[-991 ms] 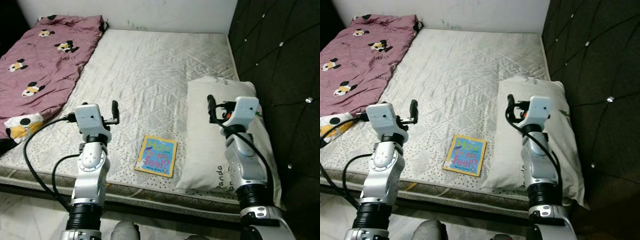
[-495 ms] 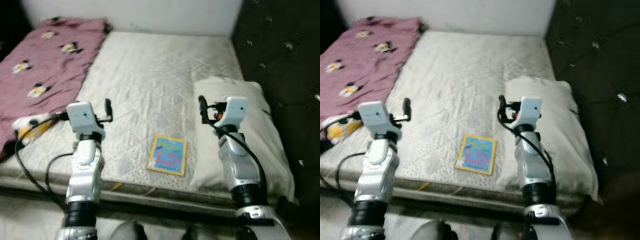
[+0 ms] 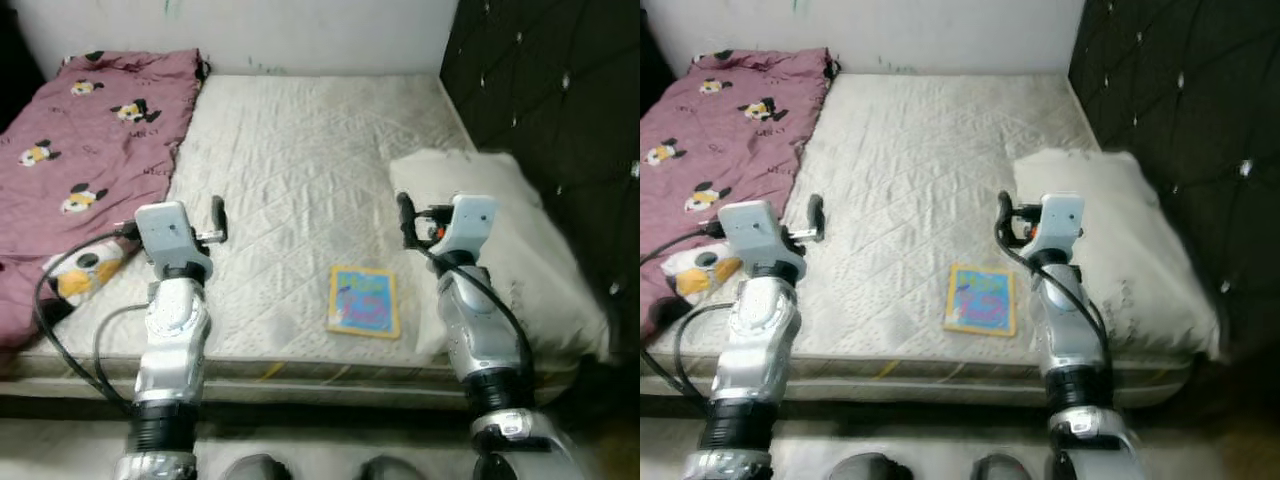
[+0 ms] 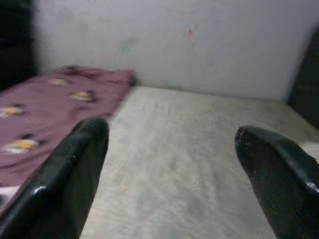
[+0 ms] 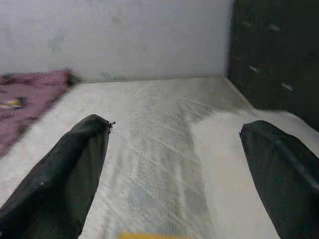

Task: Clean up the room

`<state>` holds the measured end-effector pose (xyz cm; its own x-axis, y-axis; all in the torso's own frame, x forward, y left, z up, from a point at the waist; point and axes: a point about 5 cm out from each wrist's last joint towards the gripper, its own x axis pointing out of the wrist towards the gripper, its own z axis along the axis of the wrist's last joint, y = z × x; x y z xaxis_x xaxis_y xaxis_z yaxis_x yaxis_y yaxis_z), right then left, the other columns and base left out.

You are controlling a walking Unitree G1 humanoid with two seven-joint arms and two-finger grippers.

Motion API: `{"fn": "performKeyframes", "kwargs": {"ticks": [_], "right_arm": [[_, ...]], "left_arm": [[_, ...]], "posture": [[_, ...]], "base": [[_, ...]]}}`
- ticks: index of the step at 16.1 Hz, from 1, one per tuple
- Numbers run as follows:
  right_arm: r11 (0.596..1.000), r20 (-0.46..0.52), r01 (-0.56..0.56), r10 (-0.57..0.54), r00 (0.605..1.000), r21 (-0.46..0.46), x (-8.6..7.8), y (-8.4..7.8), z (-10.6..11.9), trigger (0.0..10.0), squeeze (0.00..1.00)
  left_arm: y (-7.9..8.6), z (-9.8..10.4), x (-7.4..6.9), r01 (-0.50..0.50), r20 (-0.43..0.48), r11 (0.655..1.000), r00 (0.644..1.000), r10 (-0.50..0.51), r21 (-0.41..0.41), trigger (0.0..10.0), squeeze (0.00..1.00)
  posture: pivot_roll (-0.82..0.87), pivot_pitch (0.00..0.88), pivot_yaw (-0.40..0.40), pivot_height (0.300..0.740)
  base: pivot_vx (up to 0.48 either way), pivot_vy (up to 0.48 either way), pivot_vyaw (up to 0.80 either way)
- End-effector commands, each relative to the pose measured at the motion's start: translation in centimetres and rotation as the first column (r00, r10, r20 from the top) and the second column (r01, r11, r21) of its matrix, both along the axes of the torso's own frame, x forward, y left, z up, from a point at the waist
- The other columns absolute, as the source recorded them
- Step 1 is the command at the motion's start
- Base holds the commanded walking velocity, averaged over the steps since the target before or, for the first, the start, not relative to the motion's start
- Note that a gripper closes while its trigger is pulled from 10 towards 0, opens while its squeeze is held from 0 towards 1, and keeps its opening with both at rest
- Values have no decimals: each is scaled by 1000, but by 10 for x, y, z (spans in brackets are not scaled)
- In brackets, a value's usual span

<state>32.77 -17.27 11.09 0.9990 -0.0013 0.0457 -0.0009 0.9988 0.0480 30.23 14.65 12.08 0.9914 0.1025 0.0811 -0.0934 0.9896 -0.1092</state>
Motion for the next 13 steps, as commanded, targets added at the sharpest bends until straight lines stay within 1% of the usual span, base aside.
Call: {"fn": "performKeyframes", "kwargs": {"ticks": [1, 4, 6, 7, 8, 10, 13], "right_arm": [[1000, 26, -19, 18, 999, 5, 3, 6, 7, 10000, 0], [1000, 26, -21, 21, 999, 1, 3, 7, 7, 10000, 0], [1000, 23, -24, 24, 999, -1, 3, 7, 7, 10000, 0], [1000, 22, -25, 25, 999, -2, 3, 6, 6, 10000, 0], [1000, 21, -26, 26, 999, -3, 3, 6, 6, 10000, 0], [1000, 20, -26, 26, 999, -4, 2, 6, 6, 10000, 0], [1000, 20, -25, 26, 999, -9, 2, 5, 6, 10000, 0]], "left_arm": [[7, 2, 1, -19, 2, 1000, 1000, 19, 13, 10000, 0], [7, 2, 1, -18, 1, 1000, 1000, 18, 12, 10000, 0], [7, 2, 1, -21, 2, 1000, 1000, 21, 9, 10000, 0], [7, 2, 1, -24, 2, 1000, 1000, 24, 10, 10000, 0], [8, 4, 0, -20, 21, 1000, 1000, 20, 19, 10000, 0], [8, 3, 0, -18, 14, 1000, 1000, 18, 17, 10000, 0], [7, 5, -2, 17, 38, 1000, 999, -17, 7, 10000, 0]], "posture": [[-41, 0, 37, 740], [-44, 0, 37, 740], [-44, 0, 36, 740], [-44, 0, 35, 740], [-45, 0, 35, 740], [-46, 0, 35, 740], [-49, 0, 37, 740]], "base": [[0, 480, -800], [0, 480, -748], [0, 480, -481], [0, 0, -406], [0, 0, 0], [0, 0, 0], [0, 0, 0]]}}
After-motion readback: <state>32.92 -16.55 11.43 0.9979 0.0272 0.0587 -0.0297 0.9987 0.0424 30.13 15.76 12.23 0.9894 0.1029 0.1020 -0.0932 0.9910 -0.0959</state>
